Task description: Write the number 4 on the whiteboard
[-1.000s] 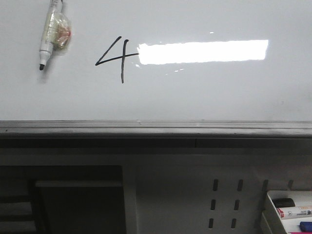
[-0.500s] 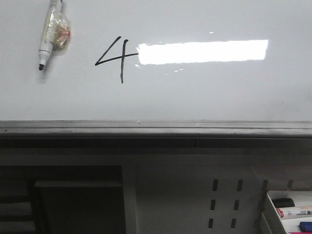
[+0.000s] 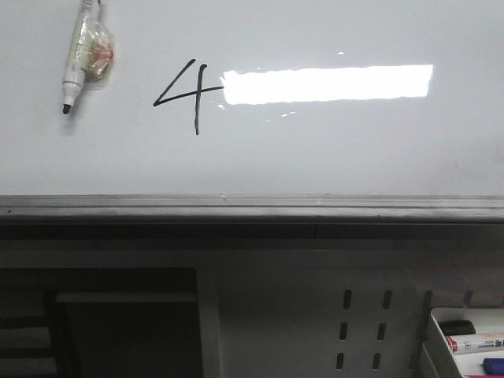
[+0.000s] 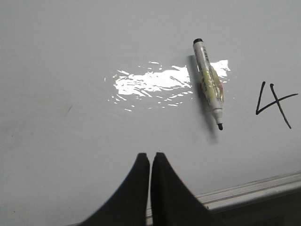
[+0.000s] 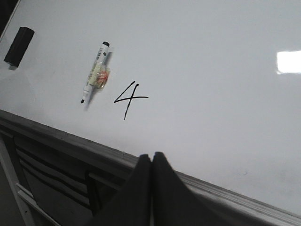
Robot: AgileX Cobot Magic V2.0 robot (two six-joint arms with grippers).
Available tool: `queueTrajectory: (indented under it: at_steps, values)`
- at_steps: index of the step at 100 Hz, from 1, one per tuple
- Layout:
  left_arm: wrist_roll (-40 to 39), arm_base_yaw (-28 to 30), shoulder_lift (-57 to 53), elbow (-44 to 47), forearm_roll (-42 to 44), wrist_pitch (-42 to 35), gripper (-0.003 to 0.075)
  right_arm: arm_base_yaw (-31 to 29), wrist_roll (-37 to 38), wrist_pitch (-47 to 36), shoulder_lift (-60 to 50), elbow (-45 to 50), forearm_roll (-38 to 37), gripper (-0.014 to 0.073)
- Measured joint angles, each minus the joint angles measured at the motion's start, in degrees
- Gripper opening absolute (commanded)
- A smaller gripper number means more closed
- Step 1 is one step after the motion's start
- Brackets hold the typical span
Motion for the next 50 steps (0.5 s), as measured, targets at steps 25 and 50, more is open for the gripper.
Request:
queueTrajectory:
  at_steps: [25,50]
  values:
    - [-0.49,-0.73,0.0,0.0,0.61,0.0,-0.002,0.0,0.0,-0.1,0.0,0.0,0.0,-0.0045]
    - [-0.49,-0.82,0.0,0.0,0.6,0.0,-0.002,0.0,0.0,-0.1,0.0,0.0,0.0,-0.0045]
